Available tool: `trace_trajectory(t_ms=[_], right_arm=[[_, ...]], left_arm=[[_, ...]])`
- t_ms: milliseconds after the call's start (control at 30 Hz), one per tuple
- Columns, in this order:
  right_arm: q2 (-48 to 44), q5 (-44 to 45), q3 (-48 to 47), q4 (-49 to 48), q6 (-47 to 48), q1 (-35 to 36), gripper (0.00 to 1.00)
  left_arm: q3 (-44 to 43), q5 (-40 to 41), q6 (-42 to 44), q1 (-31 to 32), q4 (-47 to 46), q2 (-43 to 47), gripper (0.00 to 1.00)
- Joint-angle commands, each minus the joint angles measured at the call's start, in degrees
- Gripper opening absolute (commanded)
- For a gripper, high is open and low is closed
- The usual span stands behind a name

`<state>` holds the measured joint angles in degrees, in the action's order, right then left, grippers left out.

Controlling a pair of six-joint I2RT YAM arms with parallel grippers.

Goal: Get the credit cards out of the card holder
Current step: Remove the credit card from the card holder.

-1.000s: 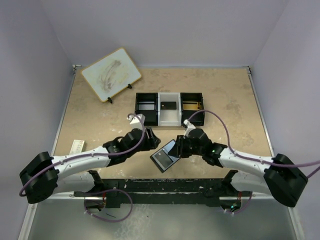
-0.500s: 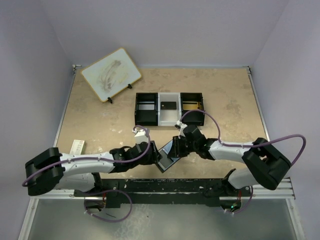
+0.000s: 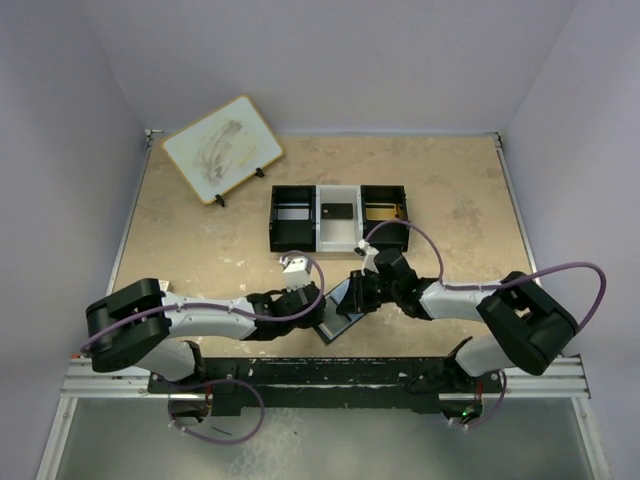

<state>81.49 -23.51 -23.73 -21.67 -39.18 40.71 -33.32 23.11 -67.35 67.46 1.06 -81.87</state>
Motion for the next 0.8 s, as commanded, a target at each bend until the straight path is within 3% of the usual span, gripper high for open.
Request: trace_trajectory(t_ms=[0,433,633,767], right_arm=[[1.9,-2.7,1.7,-4.6,-1.9,0.2,0.21],[2.7,-9.7,3.2,-10.2,-3.7,-4.1,0.2],[4.5,-11.2,3.5,-12.6,-5.5,-4.5,0.27],[5.6,-12.3,3.9,-14.4,-7.2,-5.7,0.23]], left_arm=[[-1.2,1.3,-2.1,1.8,2.0,-3.6,0.13],[-0.9,2.7,-0.4,2.1,4.8,-1.9,0.1],[-1.0,2.6,0.8,2.1,5.5,-1.7,0.09],[-1.0,2.6,1.4,2.1,6.2,-1.5,0.08]])
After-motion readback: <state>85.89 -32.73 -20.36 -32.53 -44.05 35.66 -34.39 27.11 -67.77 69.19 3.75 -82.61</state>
